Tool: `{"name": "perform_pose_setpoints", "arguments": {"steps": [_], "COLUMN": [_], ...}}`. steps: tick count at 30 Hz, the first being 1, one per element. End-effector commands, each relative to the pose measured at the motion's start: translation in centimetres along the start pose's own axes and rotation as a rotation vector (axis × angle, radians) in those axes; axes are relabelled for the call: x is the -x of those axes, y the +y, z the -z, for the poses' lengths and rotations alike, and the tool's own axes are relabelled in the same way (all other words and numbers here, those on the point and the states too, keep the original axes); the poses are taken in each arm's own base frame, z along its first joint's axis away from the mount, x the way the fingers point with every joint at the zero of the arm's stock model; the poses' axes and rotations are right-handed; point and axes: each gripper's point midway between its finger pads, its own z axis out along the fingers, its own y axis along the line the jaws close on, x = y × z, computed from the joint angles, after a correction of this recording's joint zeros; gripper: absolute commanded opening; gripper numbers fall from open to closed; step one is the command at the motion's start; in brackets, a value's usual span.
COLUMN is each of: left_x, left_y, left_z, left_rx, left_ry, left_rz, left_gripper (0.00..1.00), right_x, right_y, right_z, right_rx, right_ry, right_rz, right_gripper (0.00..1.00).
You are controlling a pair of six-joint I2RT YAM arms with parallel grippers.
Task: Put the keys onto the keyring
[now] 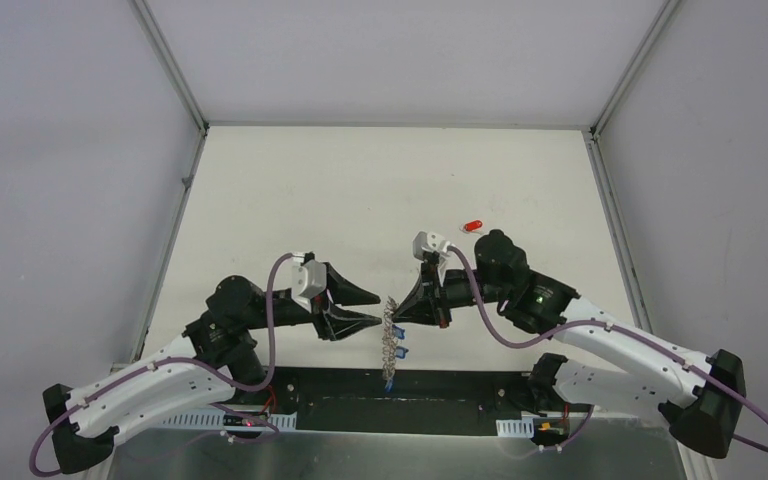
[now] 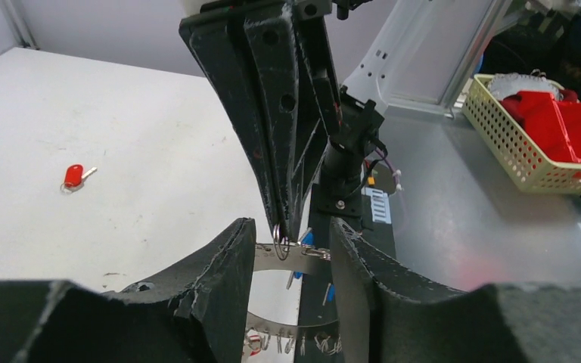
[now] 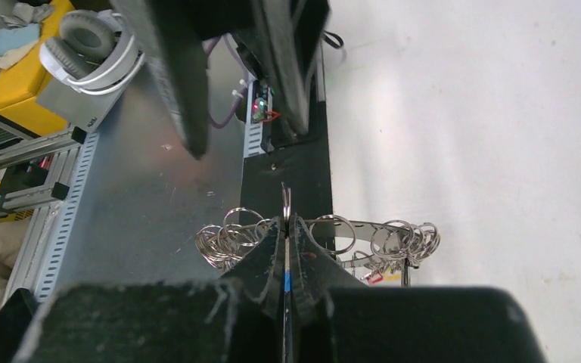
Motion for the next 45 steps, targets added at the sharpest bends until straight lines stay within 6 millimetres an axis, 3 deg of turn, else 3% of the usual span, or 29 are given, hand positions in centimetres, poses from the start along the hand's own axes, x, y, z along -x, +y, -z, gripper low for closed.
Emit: {"name": "perform_pose_setpoints", "arguments": {"steps": [1,7,14,23,45], "left_x": [2.5,0.6,-1.9,-2.7,-4.3], "left_y": [-0.1,1.0,1.6,1.5,0.8], "left_z": [0.4,0.5,-0.8,-2.3,-2.7], "left_rx": [0.032,0.091,0.079,0.020,-0.041], "left_ry": [-0.032,0.061,0.161,0.151,0.177], "left_rz": [-0.041,0.001,0.064,0.065,0.092], "left_gripper": [0.43,0.43,0.41,0.28,0.21], "right_x": [1.6,-0.2,-1.6,-0.6,0.6], "right_y": [-0.5,-1.3,-1.7,-0.4,0.7], "right_z": [0.9,1.6,2.6,1.4,1.1], "right_rx": [-0.090,-0.165,-0.221,-0.121,-0.072], "right_ry": [0.084,0.302,0.508,0.418,0.365], "right_rz": [-0.007,-0.130,-0.198,-0.146,-0.102], "right_gripper": [0.00,0.00,0.00,0.00,0.00]}}
